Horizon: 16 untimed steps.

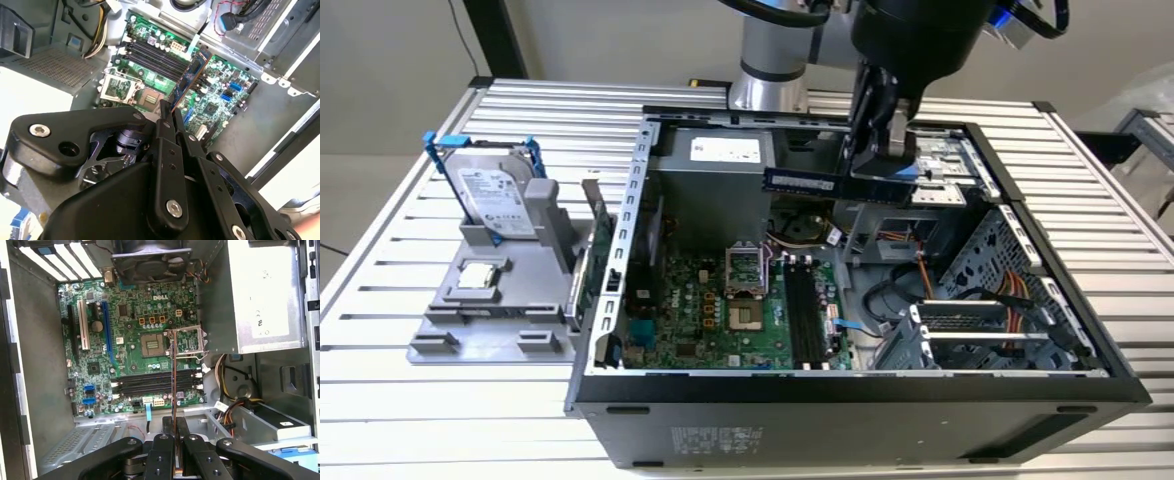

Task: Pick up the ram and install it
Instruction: 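Insert the ram into the slot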

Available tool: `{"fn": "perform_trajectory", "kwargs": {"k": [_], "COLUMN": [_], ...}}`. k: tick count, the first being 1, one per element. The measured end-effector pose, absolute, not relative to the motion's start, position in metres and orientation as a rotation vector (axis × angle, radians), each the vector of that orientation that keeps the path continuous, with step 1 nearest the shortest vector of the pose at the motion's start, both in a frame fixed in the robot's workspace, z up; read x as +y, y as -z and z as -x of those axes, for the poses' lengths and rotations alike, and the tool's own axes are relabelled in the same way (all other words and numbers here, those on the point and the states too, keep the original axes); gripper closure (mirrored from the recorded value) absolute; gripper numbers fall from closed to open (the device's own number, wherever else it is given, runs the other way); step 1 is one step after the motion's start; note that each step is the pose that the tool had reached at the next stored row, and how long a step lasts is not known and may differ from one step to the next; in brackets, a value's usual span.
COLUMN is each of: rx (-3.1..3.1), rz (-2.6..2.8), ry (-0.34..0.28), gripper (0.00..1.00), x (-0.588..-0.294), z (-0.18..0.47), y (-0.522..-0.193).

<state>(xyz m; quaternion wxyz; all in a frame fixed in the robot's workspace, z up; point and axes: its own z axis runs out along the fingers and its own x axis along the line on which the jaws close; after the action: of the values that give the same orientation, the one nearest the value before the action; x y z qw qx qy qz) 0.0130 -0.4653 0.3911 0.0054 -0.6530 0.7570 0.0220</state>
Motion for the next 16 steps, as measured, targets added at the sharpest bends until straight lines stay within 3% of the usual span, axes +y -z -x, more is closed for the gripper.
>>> {"fn": "perform_trajectory", "kwargs": {"k": [16], "rx": [2.524], "rz": [1.845], "ry": [-0.067], "gripper": [1.00], "x": [-0.4653], "z": [-0.0131], "y": [-0.3910]}}
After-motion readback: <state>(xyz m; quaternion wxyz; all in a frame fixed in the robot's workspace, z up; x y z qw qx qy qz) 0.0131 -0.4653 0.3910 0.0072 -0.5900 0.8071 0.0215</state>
